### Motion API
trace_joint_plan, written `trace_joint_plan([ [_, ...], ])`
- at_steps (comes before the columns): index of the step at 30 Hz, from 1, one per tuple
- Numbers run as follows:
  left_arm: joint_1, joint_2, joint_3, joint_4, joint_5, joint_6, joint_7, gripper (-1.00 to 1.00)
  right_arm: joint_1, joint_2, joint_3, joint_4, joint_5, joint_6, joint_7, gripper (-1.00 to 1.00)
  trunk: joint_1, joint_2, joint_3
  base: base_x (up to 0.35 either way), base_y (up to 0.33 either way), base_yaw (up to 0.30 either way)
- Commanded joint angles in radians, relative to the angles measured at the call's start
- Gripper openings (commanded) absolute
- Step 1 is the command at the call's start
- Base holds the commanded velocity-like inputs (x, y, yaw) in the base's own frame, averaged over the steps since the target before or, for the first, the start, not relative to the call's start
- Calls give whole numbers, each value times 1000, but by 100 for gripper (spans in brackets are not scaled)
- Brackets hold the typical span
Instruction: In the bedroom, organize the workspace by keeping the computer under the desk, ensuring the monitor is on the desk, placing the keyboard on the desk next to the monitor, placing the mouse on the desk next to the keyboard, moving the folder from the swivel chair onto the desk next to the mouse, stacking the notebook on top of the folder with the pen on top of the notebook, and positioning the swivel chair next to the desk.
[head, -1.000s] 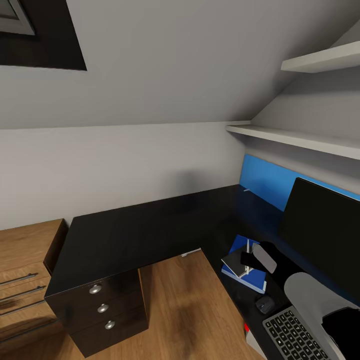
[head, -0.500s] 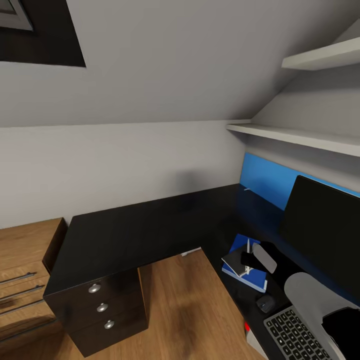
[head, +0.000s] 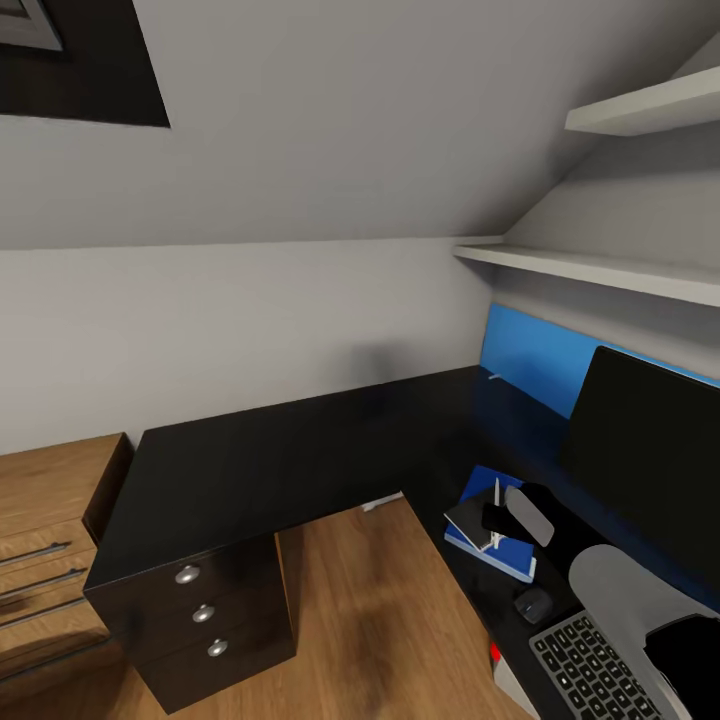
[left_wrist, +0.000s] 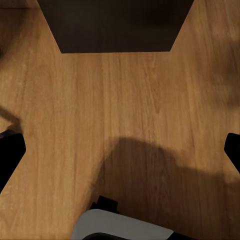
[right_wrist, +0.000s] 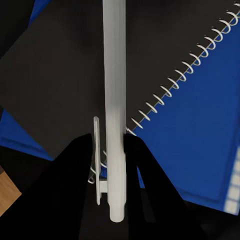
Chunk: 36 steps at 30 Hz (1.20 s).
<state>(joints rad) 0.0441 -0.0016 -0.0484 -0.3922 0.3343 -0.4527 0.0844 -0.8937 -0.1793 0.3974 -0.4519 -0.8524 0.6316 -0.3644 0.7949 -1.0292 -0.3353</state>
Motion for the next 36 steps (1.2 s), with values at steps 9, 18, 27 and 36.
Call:
trace_joint_plan([
  [9,0,1,-5,-2,0,-1,8,100,-1,-1,8,-2,-11,2,-8,-100,0,-1,-1,0,0,0],
  [18,0,2,-5,-2,0,-1,8,100,-1,-2,8,-2,-11,2,-8,-100,0,-1,-1,0,0,0],
  [27,0,2,-5,-2,-1,-3,6,100,-1,-2,8,-2,-11,2,-7,100,0,-1,-1,0,0,0],
  [36,0,2,-5,-2,-1,-3,3,100,-1,-3,8,-4,-11,1,-5,100,-19,34,15,0,0,0],
])
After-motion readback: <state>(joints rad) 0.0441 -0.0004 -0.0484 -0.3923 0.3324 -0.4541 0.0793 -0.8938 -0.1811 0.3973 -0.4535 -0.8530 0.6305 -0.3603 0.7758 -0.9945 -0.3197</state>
